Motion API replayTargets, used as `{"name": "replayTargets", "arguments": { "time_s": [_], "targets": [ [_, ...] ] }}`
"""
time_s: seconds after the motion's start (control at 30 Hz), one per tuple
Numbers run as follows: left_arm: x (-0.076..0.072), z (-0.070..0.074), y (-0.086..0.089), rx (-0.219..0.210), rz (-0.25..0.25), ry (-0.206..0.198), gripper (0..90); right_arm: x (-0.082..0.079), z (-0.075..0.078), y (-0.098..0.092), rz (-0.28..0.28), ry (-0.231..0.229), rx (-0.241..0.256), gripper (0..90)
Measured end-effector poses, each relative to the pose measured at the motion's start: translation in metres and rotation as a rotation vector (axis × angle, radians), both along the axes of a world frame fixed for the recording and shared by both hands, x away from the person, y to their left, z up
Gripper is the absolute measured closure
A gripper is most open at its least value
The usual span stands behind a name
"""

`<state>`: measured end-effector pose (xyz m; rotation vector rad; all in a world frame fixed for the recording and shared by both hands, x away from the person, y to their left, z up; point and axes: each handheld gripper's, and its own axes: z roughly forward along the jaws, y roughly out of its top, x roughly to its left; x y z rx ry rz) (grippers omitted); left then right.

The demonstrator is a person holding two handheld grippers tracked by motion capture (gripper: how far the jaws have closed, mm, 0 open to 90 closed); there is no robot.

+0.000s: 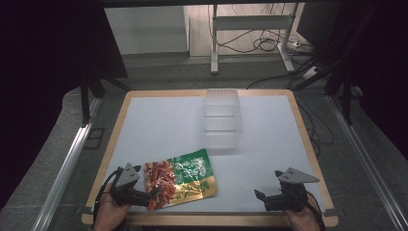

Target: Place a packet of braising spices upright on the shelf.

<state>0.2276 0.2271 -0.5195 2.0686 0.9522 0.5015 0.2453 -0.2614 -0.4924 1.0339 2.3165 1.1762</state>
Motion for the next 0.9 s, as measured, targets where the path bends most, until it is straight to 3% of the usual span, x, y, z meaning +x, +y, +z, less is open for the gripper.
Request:
{"name": "replayTargets", "arguments": {
  "time_s": [0.13, 0.4, 0.57, 0.83, 0.9],
  "targets": [
    [-0.0003, -0.0011, 0.0019, -0.010, -0.005, -0.012, 0.0, 0.0022, -0.0041, 0.0016, 0.009, 0.010, -0.023, 0.0],
    [0.0011, -0.0008, 0.0042, -0.023, 0.002, -0.020, 0.0, 0.0036, -0.0044, -0.0038, -0.015, 0.015, 0.008, 0.0],
    [0.0008, 0.0016, 0.0031, -0.026, 0.001, -0.026, 0.0, 0.0036, -0.0060, -0.0033, -0.015, 0.015, -0.004, 0.0],
    [0.0015, 0.0008, -0.0001, -0.012, -0.012, -0.011, 0.0, 0.0037, -0.0069, -0.0018, -0.009, 0.003, -0.009, 0.0],
    [0.0014, 0.0006, -0.0002, -0.011, -0.014, -0.005, 0.0, 0.0040, -0.0063, 0.0009, -0.001, -0.013, -0.035, 0.0]
  ]
}}
